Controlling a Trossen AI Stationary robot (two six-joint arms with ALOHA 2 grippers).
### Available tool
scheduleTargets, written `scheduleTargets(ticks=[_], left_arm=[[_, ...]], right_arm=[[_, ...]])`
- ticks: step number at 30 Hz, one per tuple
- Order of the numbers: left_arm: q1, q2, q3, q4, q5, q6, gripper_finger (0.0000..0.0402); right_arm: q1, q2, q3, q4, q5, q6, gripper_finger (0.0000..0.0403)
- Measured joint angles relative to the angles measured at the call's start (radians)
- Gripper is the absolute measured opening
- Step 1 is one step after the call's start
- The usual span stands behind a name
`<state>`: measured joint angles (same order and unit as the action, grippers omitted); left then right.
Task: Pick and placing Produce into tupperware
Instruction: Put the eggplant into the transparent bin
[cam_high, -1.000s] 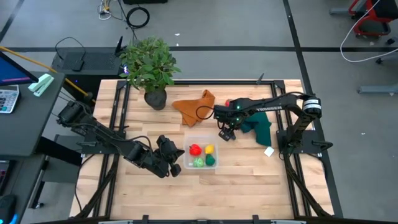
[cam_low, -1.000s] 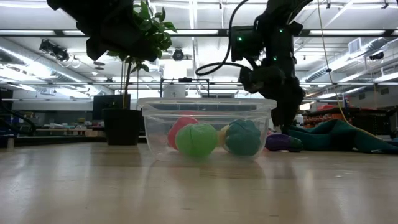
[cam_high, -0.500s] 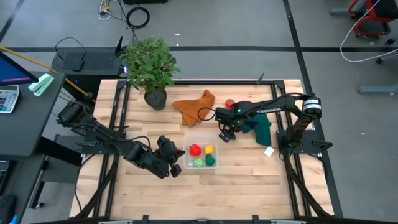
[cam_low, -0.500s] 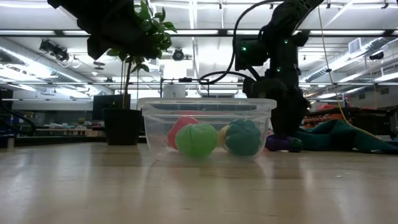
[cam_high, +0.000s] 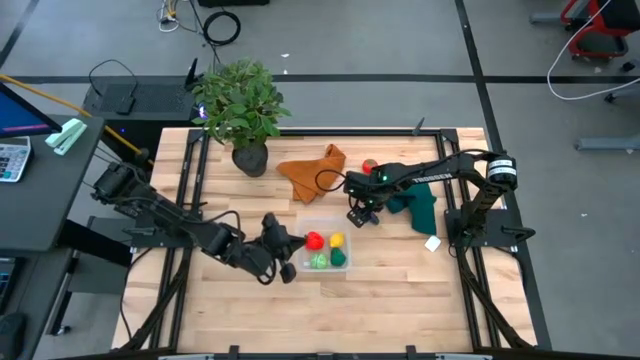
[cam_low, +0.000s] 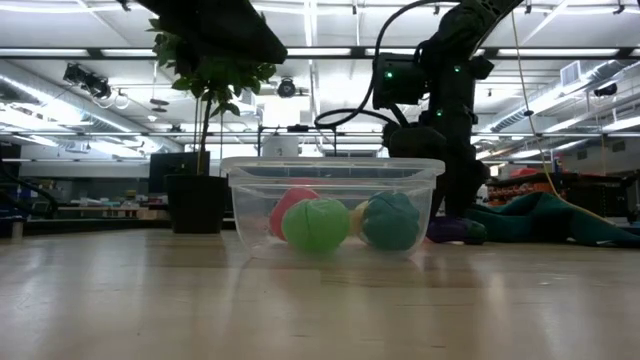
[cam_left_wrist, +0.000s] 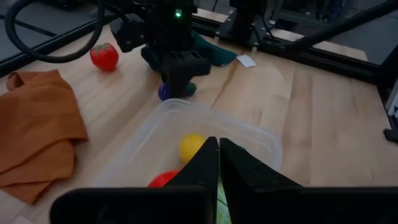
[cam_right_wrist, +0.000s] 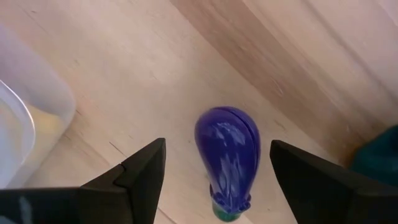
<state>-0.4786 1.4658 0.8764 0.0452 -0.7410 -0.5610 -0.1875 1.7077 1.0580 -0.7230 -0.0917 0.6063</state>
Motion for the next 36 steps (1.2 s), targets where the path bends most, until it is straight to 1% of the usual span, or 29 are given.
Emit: scheduleTargets(ticks=[8, 12, 15, 18, 21, 28, 32, 36], left_arm=[[0.005, 0.000, 0.000, 0.010, 0.001, -0.003, 0.0007], [0.006, 0.000, 0.000, 0.012, 0.001, -0.003, 0.0019], [0.005, 0.000, 0.000, 0.014, 0.001, -0.004, 0.0027], [0.005, 0.000, 0.000, 0.018, 0.001, -0.005, 0.0027], [0.005, 0.000, 0.000, 0.021, 0.001, -0.005, 0.0019], [0.005, 0.000, 0.000, 0.020, 0.001, -0.005, 0.0007], [0.005, 0.000, 0.000, 0.020, 0.001, -0.005, 0.0017], [0.005, 0.000, 0.000, 0.019, 0.001, -0.005, 0.0027]], right_arm=[[0.000, 0.003, 0.000, -0.001, 0.000, 0.004, 0.0249], [0.001, 0.039, 0.000, -0.002, -0.021, 0.004, 0.0249], [0.012, 0.056, -0.001, -0.003, -0.015, 0.008, 0.0249], [0.018, 0.056, -0.001, 0.005, -0.010, 0.019, 0.0244], [0.021, 0.056, -0.001, 0.005, -0.008, 0.019, 0.0228], [0.021, 0.056, -0.001, 0.005, -0.017, 0.020, 0.0167], [0.021, 0.056, 0.000, 0.005, -0.037, 0.019, 0.0144], [0.021, 0.056, 0.024, -0.004, -0.045, 0.003, 0.0135]])
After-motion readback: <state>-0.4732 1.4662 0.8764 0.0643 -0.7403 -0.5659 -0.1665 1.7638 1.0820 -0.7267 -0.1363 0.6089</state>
